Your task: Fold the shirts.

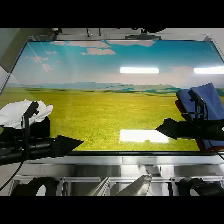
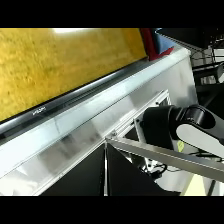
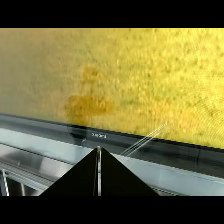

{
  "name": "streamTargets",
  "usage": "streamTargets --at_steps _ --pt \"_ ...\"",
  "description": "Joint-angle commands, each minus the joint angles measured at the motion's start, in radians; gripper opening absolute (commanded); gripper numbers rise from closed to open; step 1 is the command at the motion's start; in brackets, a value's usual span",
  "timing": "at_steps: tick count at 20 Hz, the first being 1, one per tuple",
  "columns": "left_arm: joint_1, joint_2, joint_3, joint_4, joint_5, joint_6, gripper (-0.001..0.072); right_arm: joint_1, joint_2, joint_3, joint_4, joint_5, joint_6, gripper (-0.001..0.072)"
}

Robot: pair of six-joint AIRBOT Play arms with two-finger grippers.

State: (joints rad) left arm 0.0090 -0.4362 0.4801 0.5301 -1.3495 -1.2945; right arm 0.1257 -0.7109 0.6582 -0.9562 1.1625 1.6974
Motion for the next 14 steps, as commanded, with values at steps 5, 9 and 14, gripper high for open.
streamTargets --at_steps 5,9,14 --pt "0.058 -0.002 0.098 0.194 0.228 0.004 0.072 0.001 0.001 -0.001 0.0 0.0 0.0 0.0044" --pt "0.333 -0.128 0.337 0.594 0.301 -0.009 0.072 0.001 0.001 -0.001 0.0 0.0 0.0 0.0044" --pt "0.792 -0.393 0.401 0.518 0.293 -0.013 0.072 0.001 0.001 -0.001 0.0 0.0 0.0 0.0044"
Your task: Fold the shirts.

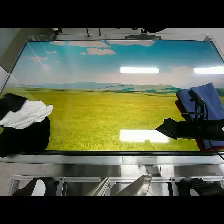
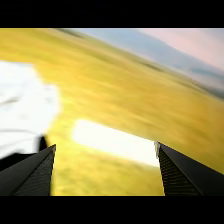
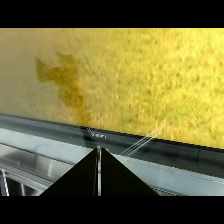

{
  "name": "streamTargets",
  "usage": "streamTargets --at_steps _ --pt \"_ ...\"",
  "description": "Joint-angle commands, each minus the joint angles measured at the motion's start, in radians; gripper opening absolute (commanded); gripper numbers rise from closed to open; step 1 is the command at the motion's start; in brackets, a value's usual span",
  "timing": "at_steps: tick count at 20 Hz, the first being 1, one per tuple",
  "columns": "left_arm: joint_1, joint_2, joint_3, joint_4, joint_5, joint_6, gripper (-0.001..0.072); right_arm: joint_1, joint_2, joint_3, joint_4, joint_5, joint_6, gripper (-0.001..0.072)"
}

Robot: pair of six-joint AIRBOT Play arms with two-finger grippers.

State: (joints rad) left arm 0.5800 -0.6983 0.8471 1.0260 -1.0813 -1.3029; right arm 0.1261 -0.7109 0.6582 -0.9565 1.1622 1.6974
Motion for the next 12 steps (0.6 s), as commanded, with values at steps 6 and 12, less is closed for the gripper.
streamTargets --at_steps 6,12 --pt "0.309 -0.458 0.029 0.03 0.228 0.119 0.072 0.001 0.001 -0.001 0.0 -0.003 0.0 0.0044" --pt "0.208 -0.758 0.162 0.029 0.302 0.135 0.072 0.001 0.0 -0.001 0.0 -0.045 0.0 0.0044"
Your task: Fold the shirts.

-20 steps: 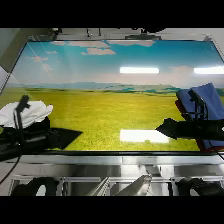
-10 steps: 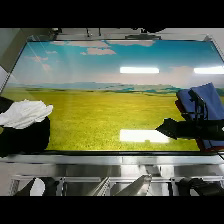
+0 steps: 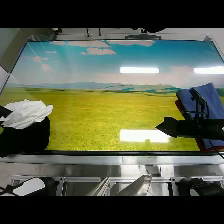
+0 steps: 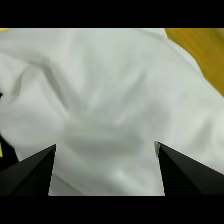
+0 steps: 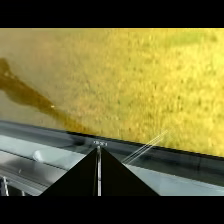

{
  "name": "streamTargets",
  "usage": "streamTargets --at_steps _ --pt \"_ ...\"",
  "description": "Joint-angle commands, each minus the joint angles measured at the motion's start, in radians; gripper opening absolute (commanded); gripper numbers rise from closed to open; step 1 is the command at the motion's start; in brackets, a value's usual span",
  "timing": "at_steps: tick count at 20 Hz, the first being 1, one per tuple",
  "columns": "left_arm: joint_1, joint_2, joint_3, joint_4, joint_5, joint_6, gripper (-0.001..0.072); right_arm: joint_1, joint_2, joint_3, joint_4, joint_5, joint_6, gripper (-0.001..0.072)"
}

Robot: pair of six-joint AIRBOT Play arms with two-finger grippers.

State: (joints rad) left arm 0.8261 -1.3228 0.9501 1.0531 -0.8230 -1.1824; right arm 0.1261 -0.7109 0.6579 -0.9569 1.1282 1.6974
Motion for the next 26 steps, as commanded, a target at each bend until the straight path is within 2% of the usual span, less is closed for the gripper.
streamTargets --at_steps 1,2,3,4,5,6,8,10,12,14,19,24,25,26 --pt "-0.061 -0.172 0.089 0.002 0.037 0.015 0.0703 0.001 0.0 0.0 0.0 -0.011 0.0 0.0044" --pt "-0.082 -0.211 0.124 0.003 0.022 0.014 0.0651 0.001 0.0 0.0 0.0 -0.01 0.0 0.0044" --pt "-0.1 -0.244 0.154 0.003 0.003 0.015 0.0536 0.001 0.0 0.0 0.0 -0.01 0.0 0.0044" --pt "-0.115 -0.275 0.182 0.006 -0.018 0.015 0.0358 0.001 0.0 0.0 0.0 -0.011 0.0 0.0044" --pt "-0.127 -0.303 0.212 0.01 -0.054 0.013 0.011 0.001 0.0 0.0 0.0 -0.01 0.0 0.0044" --pt "-0.134 -0.328 0.253 0.003 -0.116 0.0 -0.0005 0.001 0.0 0.0 0.0 -0.01 0.0 0.0044" --pt "-0.158 -0.342 0.336 -0.077 -0.245 -0.019 -0.0005 0.001 0.0 0.0 0.0 -0.01 0.0 0.0044" --pt "-0.203 -0.311 0.42 -0.228 -0.371 -0.01 -0.0004 0.001 0.0 0.0 0.0 -0.011 0.0 0.0044" --pt "-0.289 -0.247 0.502 -0.375 -0.464 -0.003 -0.0005 0.001 0.0 0.0 0.0 -0.01 0.0 0.0044" --pt "-0.41 -0.163 0.574 -0.458 -0.512 -0.004 -0.0004 0.001 0.0 0.0 0.001 -0.011 0.0 0.0044" --pt "-0.78 -0.004 0.624 -0.47 -0.485 -0.059 -0.0004 0.001 0.0 0.0 0.001 -0.022 0.0 0.0044" --pt "-1.096 0.011 0.469 -0.415 -0.306 -0.06 -0.0004 0.001 0.0 0.0 0.0 -0.029 0.0 0.0044" --pt "-1.141 0.003 0.435 -0.383 -0.254 -0.06 0.0035 0.001 0.0 0.0 0.0 -0.029 0.0 0.0045" --pt "-1.169 -0.005 0.409 -0.36 -0.217 -0.06 0.0271 0.0 0.0 0.0 -0.006 -0.03 0.0 0.0046"
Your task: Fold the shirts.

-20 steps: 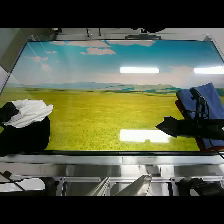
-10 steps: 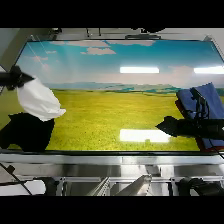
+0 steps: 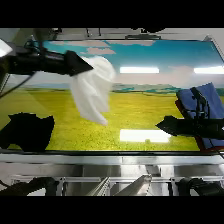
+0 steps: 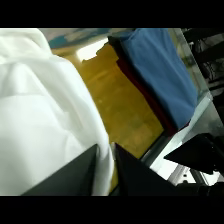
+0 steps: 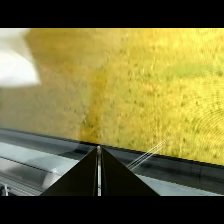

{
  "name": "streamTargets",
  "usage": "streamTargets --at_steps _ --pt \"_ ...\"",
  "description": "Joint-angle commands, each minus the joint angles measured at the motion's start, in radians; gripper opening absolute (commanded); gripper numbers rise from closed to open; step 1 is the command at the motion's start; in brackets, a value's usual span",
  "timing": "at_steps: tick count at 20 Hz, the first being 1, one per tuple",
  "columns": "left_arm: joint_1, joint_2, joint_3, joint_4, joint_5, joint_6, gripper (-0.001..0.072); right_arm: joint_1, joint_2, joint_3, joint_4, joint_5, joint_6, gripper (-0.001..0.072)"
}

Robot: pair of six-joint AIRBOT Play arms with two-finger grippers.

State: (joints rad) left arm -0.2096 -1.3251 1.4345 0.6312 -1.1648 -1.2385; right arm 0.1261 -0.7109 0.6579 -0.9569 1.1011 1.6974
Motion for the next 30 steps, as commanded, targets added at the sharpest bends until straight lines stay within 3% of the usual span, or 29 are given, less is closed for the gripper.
streamTargets --at_steps 1,2,3,4,8,12,18,21,22,24,27,28,29,30 --pt "-0.144 -0.013 -0.086 0.072 0.131 -0.005 0.0342 0.0 0.0 0.0 -0.024 -0.002 0.0 0.0056" --pt "-0.143 -0.022 -0.077 0.089 0.108 -0.005 0.0342 0.0 0.0 0.0 -0.047 0.002 0.0 0.0251" --pt "-0.126 -0.027 -0.06 0.113 0.066 -0.013 0.0342 0.0 0.0 0.0 -0.074 0.01 0.0 0.053" --pt "-0.101 -0.026 -0.045 0.143 0.022 -0.045 0.0342 0.0 0.0 0.0 -0.098 0.015 0.0 0.061" --pt "0.007 0.017 -0.182 0.262 -0.103 -0.141 0.0342 -0.001 -0.015 0.0 -0.198 -0.039 0.0 0.0609" --pt "-0.054 0.103 -0.535 0.257 0.022 -0.134 0.0342 -0.001 -0.171 0.0 -0.174 -0.137 -0.136 0.0608" --pt "-0.258 0.124 -0.807 0.186 0.422 -0.134 0.0343 0.0 -0.491 0.004 0.24 -0.306 -0.57 0.0608" --pt "-0.301 0.039 -0.805 0.095 0.515 -0.126 0.0344 0.0 -0.607 0.009 0.42 -0.306 -0.725 0.0607" --pt "-0.312 0.0 -0.78 0.085 0.513 -0.117 0.0344 0.0 -0.625 0.009 0.478 -0.302 -0.781 0.0588" --pt "-0.336 -0.072 -0.713 0.074 0.51 -0.1 0.0344 0.0 -0.629 0.01 0.543 -0.3 -0.843 0.0353" --pt "-0.365 -0.154 -0.615 0.082 0.501 -0.093 0.0342 0.0 -0.628 0.011 0.554 -0.289 -0.849 0.0336" --pt "-0.365 -0.176 -0.591 0.082 0.486 -0.094 0.02 0.0 -0.628 0.011 0.554 -0.281 -0.849 0.0334" --pt "-0.363 -0.193 -0.572 0.083 0.468 -0.089 0.0 0.0 -0.628 0.011 0.554 -0.272 -0.85 0.0258" --pt "-0.362 -0.203 -0.554 0.084 0.444 -0.087 0.0013 0.0 -0.628 0.011 0.554 -0.257 -0.859 0.0014"
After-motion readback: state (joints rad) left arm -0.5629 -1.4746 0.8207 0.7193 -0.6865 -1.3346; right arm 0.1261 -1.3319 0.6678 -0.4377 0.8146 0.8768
